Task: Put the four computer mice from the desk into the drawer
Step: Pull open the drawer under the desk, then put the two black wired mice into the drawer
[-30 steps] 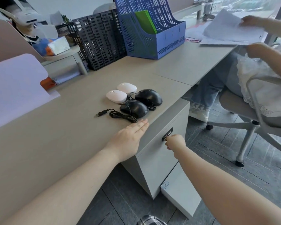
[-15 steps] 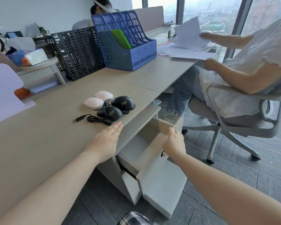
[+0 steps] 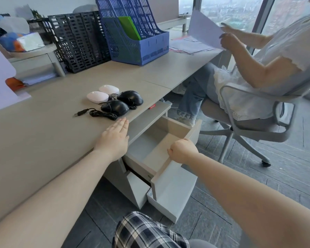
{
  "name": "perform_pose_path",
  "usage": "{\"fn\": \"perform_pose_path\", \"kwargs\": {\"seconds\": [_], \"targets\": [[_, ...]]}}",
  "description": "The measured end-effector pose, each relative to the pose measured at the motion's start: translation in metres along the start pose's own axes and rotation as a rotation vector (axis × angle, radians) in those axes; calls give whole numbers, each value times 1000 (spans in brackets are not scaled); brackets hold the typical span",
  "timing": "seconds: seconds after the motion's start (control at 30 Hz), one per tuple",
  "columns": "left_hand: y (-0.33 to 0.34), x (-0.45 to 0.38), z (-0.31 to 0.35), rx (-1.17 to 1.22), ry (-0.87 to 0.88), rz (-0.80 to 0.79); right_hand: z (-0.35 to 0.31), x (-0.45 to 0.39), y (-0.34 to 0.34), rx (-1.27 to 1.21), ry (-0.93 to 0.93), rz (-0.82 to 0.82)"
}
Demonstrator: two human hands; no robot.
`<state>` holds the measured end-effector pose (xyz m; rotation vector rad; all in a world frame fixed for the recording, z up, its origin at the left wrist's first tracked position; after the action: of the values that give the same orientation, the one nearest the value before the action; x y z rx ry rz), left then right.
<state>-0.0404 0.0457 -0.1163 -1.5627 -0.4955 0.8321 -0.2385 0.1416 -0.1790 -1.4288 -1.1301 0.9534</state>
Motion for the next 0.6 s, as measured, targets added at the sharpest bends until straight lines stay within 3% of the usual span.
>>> {"fn": "perform_pose_path", "kwargs": {"seconds": [0.6], "targets": [[-3,10,5,-1,-69,-48,67,77,-22,141,321,-147]]}}
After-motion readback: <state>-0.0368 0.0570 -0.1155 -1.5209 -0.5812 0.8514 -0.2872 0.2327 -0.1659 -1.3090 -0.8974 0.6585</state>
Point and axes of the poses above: each hand's wrist, its own x-axis away from the middle knuckle, its own y-axis out of the palm, z = x × y, the point moved 3 cm from there along -x, towards the middle knuckle, and after that the axes turned 7 degrees about z, right-handed, at the moved point
